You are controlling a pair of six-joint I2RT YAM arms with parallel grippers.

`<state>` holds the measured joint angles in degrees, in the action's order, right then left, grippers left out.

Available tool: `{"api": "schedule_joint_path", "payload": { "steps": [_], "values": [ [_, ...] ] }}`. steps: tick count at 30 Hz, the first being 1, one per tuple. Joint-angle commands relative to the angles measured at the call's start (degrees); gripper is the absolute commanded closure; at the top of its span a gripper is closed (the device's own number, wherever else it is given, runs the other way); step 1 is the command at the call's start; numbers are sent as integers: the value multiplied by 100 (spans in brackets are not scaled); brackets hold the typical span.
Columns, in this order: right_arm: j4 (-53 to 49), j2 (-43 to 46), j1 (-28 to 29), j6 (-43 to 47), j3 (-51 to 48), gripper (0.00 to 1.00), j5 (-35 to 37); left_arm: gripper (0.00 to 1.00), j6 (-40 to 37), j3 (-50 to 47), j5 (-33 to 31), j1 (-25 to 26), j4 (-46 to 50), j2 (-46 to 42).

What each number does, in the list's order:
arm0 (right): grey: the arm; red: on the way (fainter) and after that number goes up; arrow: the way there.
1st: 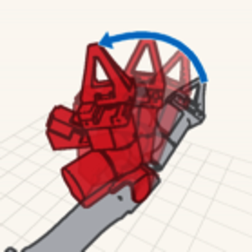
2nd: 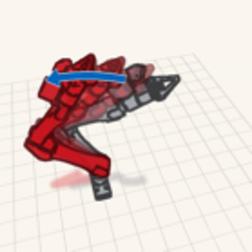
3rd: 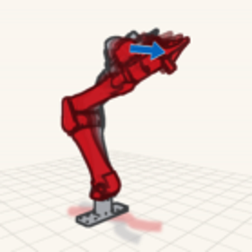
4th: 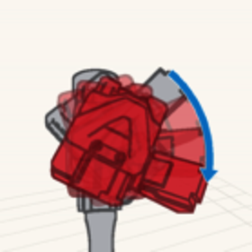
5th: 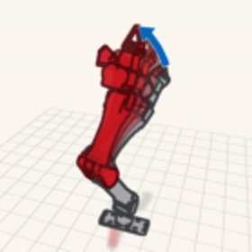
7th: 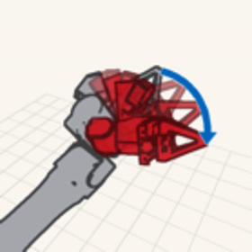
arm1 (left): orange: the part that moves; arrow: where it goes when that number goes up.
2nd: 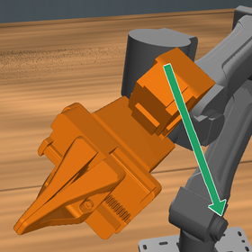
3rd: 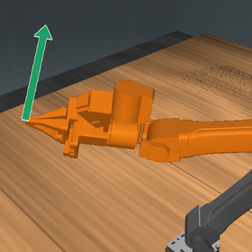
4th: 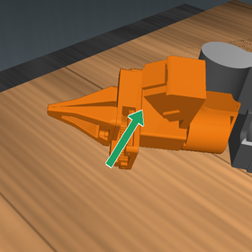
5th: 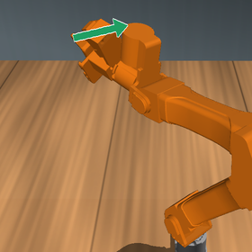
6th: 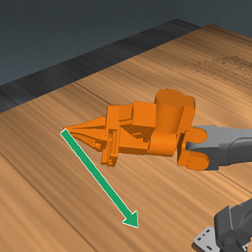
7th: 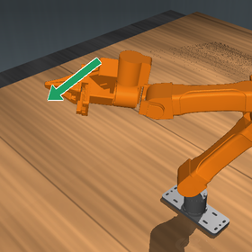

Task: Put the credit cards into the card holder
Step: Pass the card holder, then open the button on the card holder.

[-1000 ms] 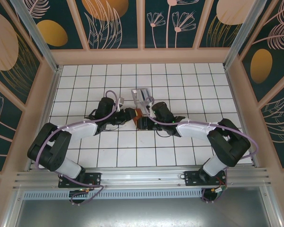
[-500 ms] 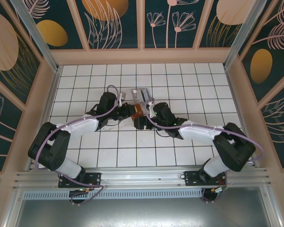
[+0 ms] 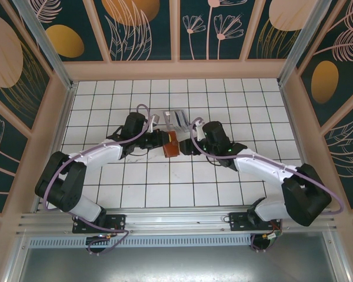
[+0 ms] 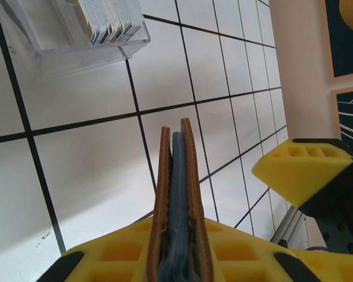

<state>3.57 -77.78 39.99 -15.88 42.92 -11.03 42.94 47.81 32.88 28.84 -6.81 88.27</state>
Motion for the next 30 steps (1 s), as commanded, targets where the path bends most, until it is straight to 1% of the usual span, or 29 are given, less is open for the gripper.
{"api": "schedule_joint_path", "payload": {
  "steps": [1, 8, 11, 14, 16, 20, 22, 23, 24, 27, 29, 30],
  "values": [
    [52, -290, 68, 112, 331, 31, -402, 80, -40, 171, 274, 25, -54, 2],
    [94, -666, 131, 133, 597, 32, -279, 81, 256, 104, 415, 21, -276, 36],
    [131, -857, 196, 196, 675, 33, -246, 84, 317, 193, 535, 25, -146, 75],
    [129, -1015, 262, 270, 742, 33, -214, 84, 569, 59, 539, 24, -390, 2],
    [167, -1076, 290, 257, 723, 36, -76, 85, 617, 76, 600, 20, -402, 54],
    [105, -1134, 295, 176, 702, 50, 472, 85, 689, 97, 618, 25, -382, 70],
    [42, -1115, 265, 204, 695, 57, 597, 86, 665, 130, 608, 20, -328, 113],
    [13, -1112, 255, 180, 693, 63, 676, 86, 639, 157, 614, 16, -274, 129],
    [0, -1099, 227, 158, 676, 70, 673, 86, 637, 159, 601, 16, -233, 126],
    [-25, -1073, 160, 160, 657, 82, 488, 86, 668, 80, 448, 16, -274, 101],
    [-8, -1006, 151, 149, 577, 86, 509, 86, 640, 105, 450, 12, -231, 176],
    [33, -948, 142, 113, 509, 91, 514, 86, 616, 143, 449, 17, -161, 213]
  ]
}}
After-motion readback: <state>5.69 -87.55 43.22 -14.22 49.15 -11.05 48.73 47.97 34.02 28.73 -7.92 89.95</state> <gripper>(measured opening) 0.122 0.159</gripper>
